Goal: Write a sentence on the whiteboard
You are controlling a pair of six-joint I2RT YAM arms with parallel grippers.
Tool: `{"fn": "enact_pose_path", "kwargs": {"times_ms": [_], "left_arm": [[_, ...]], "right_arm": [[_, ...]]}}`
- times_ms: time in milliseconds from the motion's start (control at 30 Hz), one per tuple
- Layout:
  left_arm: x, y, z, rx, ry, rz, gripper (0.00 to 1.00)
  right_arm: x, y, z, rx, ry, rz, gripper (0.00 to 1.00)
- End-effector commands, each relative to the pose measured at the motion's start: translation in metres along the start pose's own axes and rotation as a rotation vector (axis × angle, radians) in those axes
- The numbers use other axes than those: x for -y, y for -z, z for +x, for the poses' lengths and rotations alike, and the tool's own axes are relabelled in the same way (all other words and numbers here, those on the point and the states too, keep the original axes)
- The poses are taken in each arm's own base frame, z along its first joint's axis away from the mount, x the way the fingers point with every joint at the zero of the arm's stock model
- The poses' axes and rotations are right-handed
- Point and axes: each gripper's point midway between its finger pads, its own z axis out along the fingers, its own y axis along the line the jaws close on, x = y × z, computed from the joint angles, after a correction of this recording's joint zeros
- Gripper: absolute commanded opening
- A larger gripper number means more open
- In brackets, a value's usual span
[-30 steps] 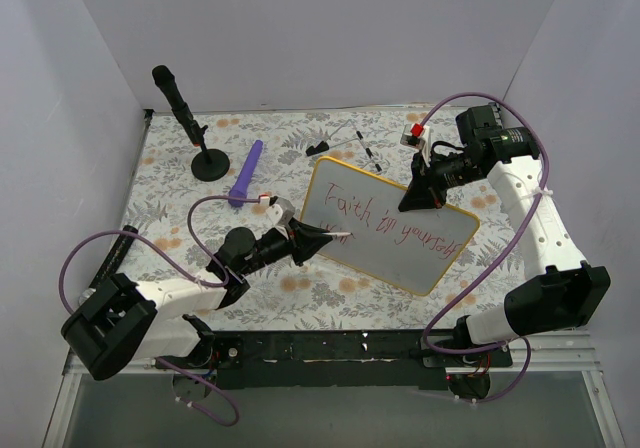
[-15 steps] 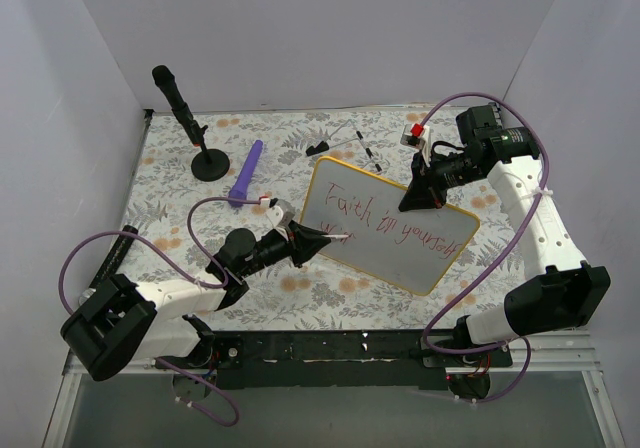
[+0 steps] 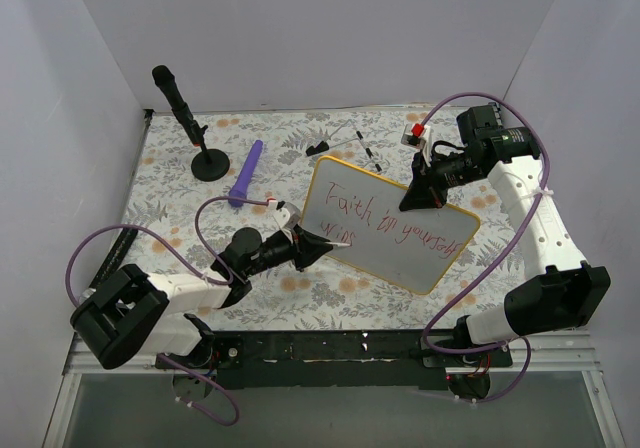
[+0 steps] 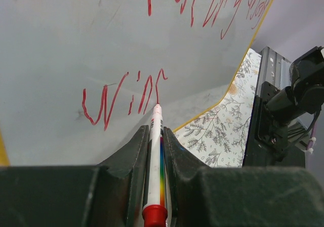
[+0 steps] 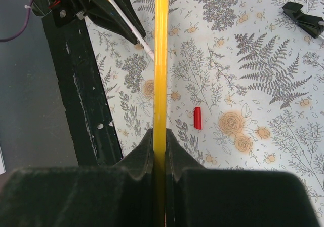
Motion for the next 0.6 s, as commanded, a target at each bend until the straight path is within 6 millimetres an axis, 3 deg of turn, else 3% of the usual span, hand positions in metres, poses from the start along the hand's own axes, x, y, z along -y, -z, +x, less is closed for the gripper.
{"fn": "enact_pose_path", "kwargs": {"times_ms": [0,233,567], "left_arm": [[0.004,-0.005,-0.007,0.016,-0.014,0.021,0.0],[-0.005,0.003,0.006,-0.014,-0.006,-0.027,0.0],[-0.011,0.011,0.002,-0.004,-0.023,-0.076,0.0]], "right_arm": [[-0.027,0.008,-0.025,0.11,0.034,-0.065,0.01],[-0.027,0.009,-0.025,0.11,0.034,-0.065,0.01],[-0.027,0.009,-0.026,0.112,0.035,-0.064,0.01]]}}
